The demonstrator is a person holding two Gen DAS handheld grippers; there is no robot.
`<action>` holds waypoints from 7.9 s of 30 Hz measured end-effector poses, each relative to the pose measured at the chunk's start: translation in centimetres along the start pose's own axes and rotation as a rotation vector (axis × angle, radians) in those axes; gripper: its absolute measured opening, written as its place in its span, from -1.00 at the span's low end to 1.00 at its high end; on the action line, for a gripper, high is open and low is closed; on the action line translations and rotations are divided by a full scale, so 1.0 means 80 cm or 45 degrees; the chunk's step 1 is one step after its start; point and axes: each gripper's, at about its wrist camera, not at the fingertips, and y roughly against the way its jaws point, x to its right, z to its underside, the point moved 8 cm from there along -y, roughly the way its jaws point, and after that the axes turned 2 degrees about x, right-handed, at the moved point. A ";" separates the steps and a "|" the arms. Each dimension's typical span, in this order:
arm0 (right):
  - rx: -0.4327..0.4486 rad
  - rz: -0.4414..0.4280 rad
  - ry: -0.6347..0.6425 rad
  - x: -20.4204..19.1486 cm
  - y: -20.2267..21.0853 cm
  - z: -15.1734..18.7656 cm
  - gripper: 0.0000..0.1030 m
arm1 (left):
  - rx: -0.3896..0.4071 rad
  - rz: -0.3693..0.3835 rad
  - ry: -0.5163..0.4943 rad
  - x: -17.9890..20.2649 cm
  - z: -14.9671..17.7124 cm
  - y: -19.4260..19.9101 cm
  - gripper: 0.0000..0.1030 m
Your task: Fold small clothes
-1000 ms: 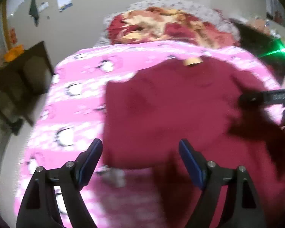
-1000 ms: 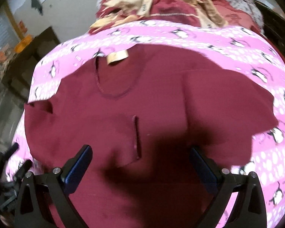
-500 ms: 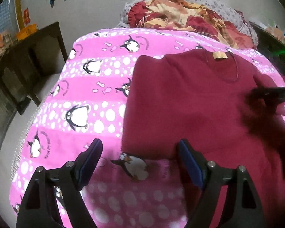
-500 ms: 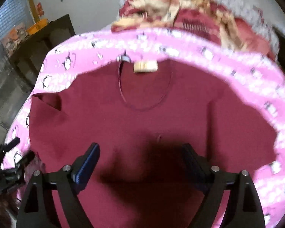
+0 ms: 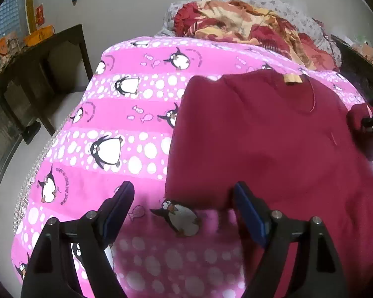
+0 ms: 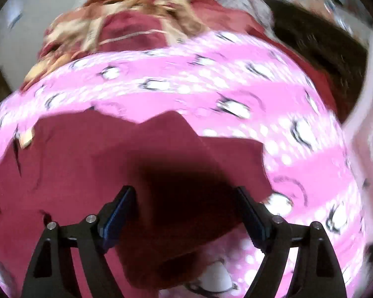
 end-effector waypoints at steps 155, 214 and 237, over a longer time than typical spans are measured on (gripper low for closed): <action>-0.081 -0.059 -0.262 0.137 -0.017 0.014 0.52 | -0.147 -0.010 0.057 0.097 -0.047 -0.067 0.68; -0.373 -0.818 0.426 -0.326 0.006 0.125 0.32 | -0.070 0.084 0.193 0.043 -0.069 -0.031 0.68; -0.191 -0.592 -0.042 -0.022 0.086 0.069 0.54 | -0.171 0.195 -0.033 0.184 -0.084 -0.066 -0.87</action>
